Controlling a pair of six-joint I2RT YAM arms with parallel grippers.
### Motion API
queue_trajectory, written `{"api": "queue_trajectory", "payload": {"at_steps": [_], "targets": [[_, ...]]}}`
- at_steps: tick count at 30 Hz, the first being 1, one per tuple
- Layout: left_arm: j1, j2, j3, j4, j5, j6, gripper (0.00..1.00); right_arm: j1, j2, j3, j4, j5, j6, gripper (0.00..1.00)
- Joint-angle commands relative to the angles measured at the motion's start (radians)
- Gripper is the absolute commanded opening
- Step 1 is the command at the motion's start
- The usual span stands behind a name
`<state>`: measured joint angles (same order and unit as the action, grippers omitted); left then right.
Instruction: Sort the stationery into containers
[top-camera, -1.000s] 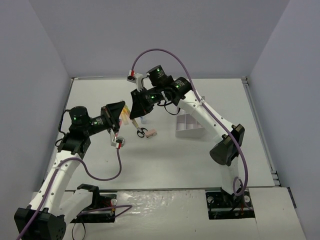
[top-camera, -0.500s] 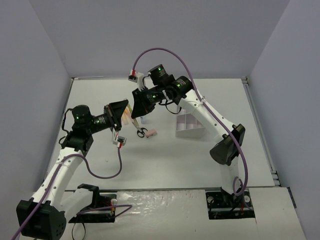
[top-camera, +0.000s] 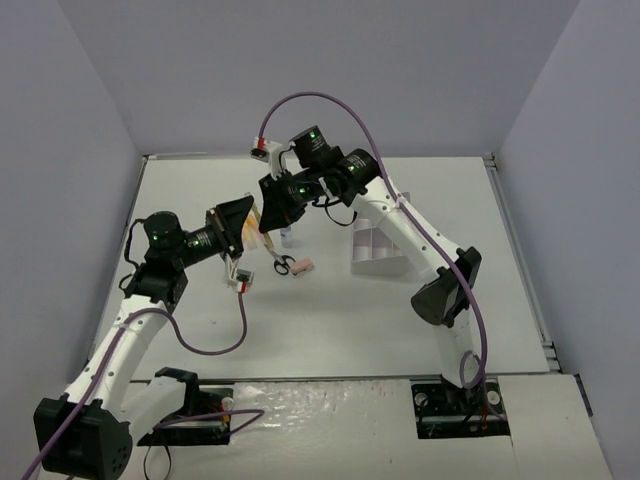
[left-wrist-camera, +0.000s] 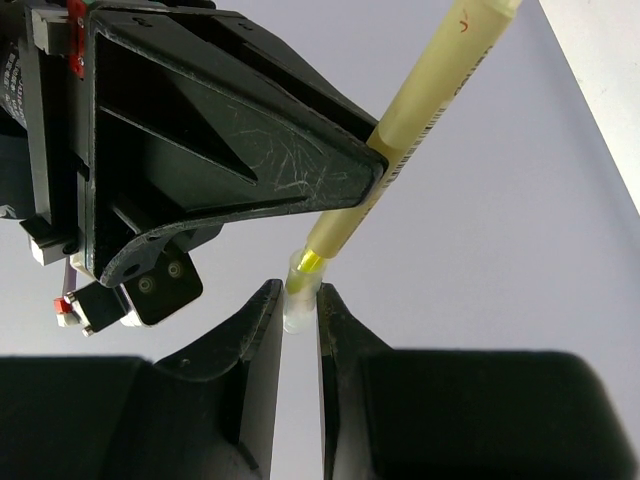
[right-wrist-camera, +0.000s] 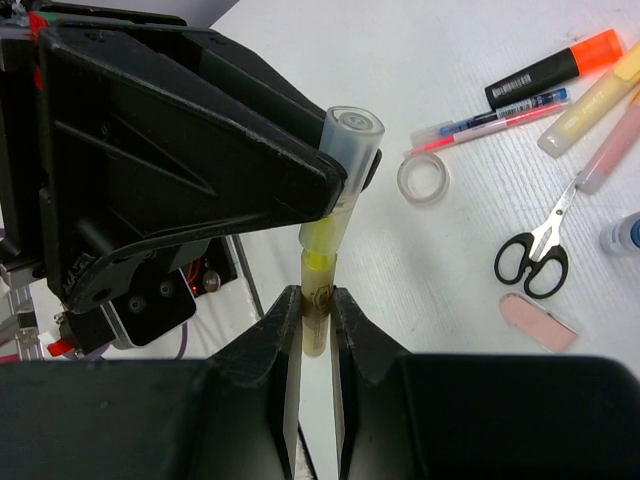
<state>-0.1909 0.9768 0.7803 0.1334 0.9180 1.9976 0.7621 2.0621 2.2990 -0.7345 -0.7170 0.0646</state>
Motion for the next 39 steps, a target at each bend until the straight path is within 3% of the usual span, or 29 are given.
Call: {"api": "queue_trajectory", "payload": {"at_steps": [1, 36, 39], "targets": [[-0.072, -0.005, 0.003, -0.021, 0.264, 0.745, 0.0, 0.018, -0.019, 0.042, 0.292, 0.004, -0.04, 0.0], [-0.073, -0.001, -0.032, 0.071, 0.255, 0.744, 0.0, 0.023, -0.108, -0.153, 0.489, 0.096, 0.026, 0.0], [-0.073, 0.003, -0.03, 0.084, 0.255, 0.744, 0.05, 0.023, -0.114, -0.171, 0.494, 0.096, 0.022, 0.0]]}}
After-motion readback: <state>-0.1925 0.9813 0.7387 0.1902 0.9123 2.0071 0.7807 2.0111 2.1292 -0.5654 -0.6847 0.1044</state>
